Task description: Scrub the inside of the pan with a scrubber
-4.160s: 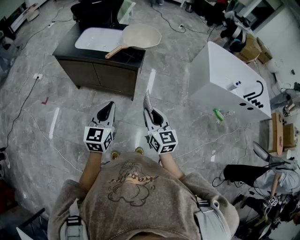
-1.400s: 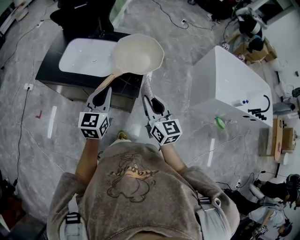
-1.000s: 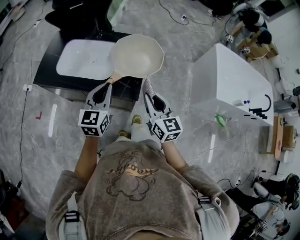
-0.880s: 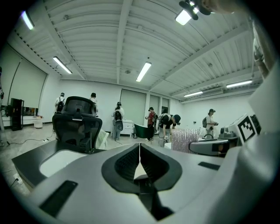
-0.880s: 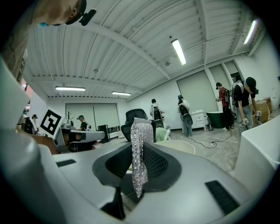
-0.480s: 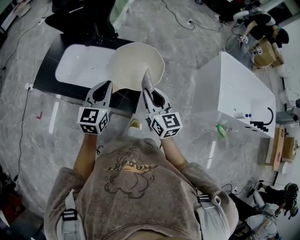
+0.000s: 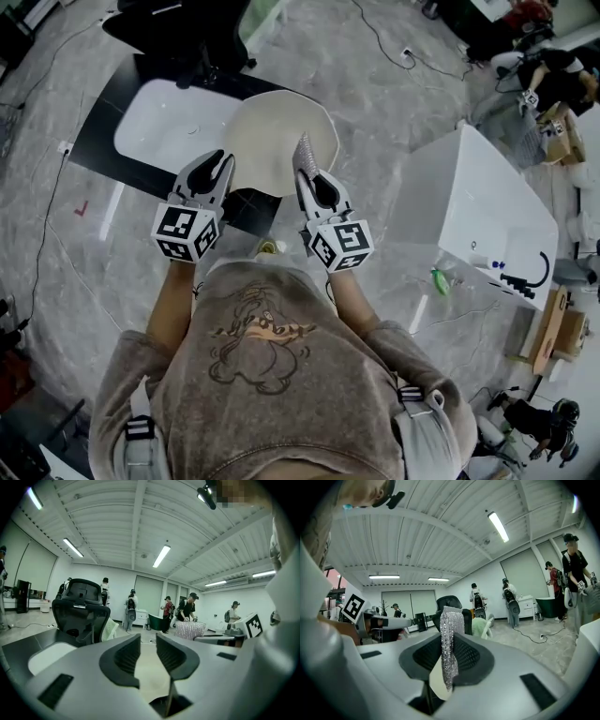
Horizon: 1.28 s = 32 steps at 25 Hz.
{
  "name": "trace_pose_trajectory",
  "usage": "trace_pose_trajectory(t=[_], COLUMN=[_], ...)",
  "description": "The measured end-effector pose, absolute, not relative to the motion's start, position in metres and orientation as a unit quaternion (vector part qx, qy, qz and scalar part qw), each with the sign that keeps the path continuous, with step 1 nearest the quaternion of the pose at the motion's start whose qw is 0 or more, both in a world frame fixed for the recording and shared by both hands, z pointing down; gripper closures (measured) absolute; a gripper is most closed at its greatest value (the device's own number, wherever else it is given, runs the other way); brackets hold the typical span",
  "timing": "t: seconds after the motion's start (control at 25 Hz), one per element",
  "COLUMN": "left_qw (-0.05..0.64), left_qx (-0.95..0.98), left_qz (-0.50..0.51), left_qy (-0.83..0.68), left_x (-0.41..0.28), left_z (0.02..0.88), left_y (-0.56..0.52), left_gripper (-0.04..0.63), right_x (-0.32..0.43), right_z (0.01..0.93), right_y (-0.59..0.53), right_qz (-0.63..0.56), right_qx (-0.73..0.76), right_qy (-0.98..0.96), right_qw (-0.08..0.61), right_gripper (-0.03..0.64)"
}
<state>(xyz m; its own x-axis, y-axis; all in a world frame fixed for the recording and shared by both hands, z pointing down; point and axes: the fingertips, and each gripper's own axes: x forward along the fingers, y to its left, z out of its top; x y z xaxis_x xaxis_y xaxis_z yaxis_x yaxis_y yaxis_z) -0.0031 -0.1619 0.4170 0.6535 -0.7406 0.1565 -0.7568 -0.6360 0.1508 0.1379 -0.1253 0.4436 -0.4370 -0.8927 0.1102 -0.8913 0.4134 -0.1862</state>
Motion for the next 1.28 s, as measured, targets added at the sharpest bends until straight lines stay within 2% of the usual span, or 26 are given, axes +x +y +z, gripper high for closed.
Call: trace_pose_trajectory(t=[0.12,0.2,0.4,1.0,1.28], left_qw=[0.107,0.105,0.093,0.12,0.14], left_qx=[0.905,0.907,0.913,0.89,0.874], left_qz=[0.046,0.062,0.129,0.363,0.404], left_qy=[-0.41,-0.403,-0.376,-0.248,-0.23], left_x=[0.004,0.008,0.004,-0.009,-0.015], left_z=[0.418,0.422,0.446,0.574,0.603], left_y=[-0.167,-0.168,-0.174,-0.151,-0.147], left_gripper=[0.343,0.304,0.301,0.301,0.301], right_x=[0.14,0.14,0.136,0.13,0.124], right_z=[0.447,0.449,0.451,0.458,0.461], right_y=[-0.133,-0.137,-0.15,-0.179,-0.189], right_qz=[-0.115,-0.12,-0.126,-0.136,-0.136], right_qx=[-0.524,-0.522,-0.519,-0.521,-0.517], right_qy=[0.844,0.845,0.845,0.843,0.844], right_qw=[0.0,-0.001,-0.002,-0.012,-0.027], right_gripper=[0.537,0.537,0.537,0.537,0.537])
